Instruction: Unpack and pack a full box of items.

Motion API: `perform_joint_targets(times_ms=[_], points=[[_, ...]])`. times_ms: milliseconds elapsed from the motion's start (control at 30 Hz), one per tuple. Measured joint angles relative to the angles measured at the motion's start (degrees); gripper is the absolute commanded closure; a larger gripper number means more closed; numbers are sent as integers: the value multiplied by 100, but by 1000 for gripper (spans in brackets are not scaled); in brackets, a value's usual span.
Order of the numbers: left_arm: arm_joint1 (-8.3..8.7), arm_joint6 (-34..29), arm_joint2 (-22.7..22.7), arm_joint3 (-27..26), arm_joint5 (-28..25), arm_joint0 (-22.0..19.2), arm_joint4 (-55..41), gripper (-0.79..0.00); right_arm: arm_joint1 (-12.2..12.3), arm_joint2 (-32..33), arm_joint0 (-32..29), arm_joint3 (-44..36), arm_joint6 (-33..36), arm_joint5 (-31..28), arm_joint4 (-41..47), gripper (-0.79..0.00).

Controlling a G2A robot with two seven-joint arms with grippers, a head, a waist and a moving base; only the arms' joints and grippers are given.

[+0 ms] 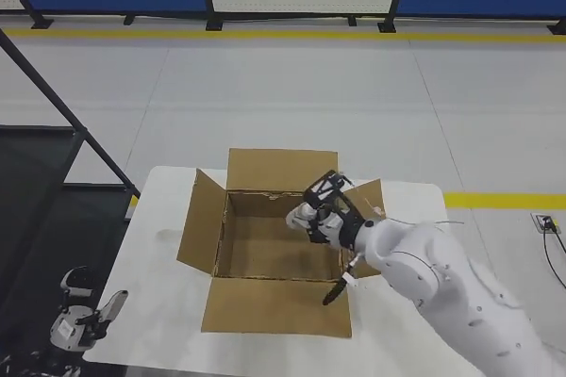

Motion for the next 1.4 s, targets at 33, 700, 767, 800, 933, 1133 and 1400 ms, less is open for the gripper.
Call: perform_joint_targets(times_ms=[33, 700, 767, 800, 933, 1133, 1400], points=[[1, -32, -19, -58, -33, 48, -149, -785, -173, -407, 313, 391, -107, 113, -41, 0], [1, -31, -20, -53, -29, 47, -121, -785, -2394, -2845, 1684, 4646, -673, 355, -105, 0], [1, -31, -20, -53, -29, 47, -121, -785, -2513, -2845, 1701, 4844, -676, 290, -83, 0], [1, -31, -20, -53, -29, 47, -121, -785, -2559, -2841, 1711, 4921, -684, 272, -82, -102], [1, -31, -20, -53, -29, 47, -121, -785, -2735, -2758, 1756, 5221, -704, 143, 14, -671], [1, -31, -20, -53, -29, 47, -121, -785, -2896, -2625, 1826, 5494, -636, -15, 62, -785], [1, -31, -20, -53, -29, 47, -121, -785, -2927, -2371, 1920, 5486, -644, 32, -98, -785]])
